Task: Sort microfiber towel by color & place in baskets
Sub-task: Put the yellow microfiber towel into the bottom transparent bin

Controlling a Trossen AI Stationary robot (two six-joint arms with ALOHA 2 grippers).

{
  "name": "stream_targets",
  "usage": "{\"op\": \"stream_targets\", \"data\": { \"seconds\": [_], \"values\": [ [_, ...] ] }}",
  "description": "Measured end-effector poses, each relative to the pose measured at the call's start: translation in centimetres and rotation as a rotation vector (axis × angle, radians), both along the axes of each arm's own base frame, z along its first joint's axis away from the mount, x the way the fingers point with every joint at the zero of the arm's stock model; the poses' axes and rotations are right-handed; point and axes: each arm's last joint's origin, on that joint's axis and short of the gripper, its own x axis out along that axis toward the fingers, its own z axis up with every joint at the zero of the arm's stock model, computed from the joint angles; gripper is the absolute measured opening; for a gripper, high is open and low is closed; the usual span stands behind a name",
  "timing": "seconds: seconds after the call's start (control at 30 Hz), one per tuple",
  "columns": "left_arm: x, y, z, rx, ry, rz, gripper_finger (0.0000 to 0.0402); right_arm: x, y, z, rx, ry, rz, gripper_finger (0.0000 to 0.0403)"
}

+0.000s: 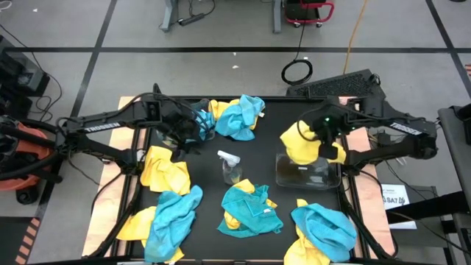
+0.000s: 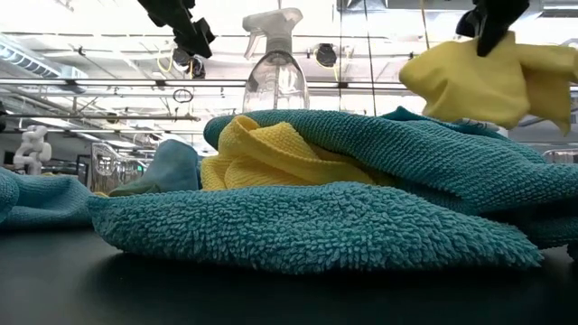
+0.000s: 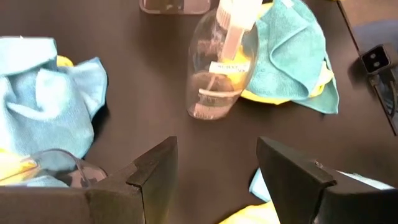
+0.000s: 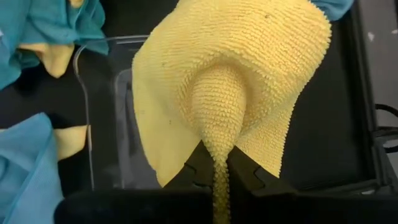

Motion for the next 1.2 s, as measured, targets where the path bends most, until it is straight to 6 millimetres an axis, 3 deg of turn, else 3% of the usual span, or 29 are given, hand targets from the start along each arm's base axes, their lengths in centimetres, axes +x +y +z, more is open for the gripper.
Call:
{"op": "stream_targets", "data": {
  "seconds": [0.17, 0.43, 0.6, 0.97, 1.2],
  "values": [
    [0.0, 0.0, -0.7, -0.004, 0.023, 0.005, 0.0226, 1.7, 0.4, -2.3, 0.051, 0.095, 0.052, 0.0000],
    [-0.1, 0.0, -1.9, -0.012, 0.062, 0.004, 0.0226, 3.3, 0.8, -9.6, 0.151, 0.279, 0.087, 0.0000],
    [-0.1, 0.0, -1.9, -0.012, 0.061, 0.005, 0.0226, 4.0, 0.7, -13.1, 0.160, 0.322, 0.083, 0.0000],
    [-0.1, 0.0, -1.9, -0.019, 0.063, 0.014, 0.0226, 7.6, 0.4, -16.8, 0.192, 0.274, 0.131, 0.0004],
    [-0.2, -0.1, -1.9, -0.029, 0.071, 0.023, 0.0226, 8.8, 0.2, -19.5, 0.213, 0.394, 0.149, 0.0006]
  ]
}}
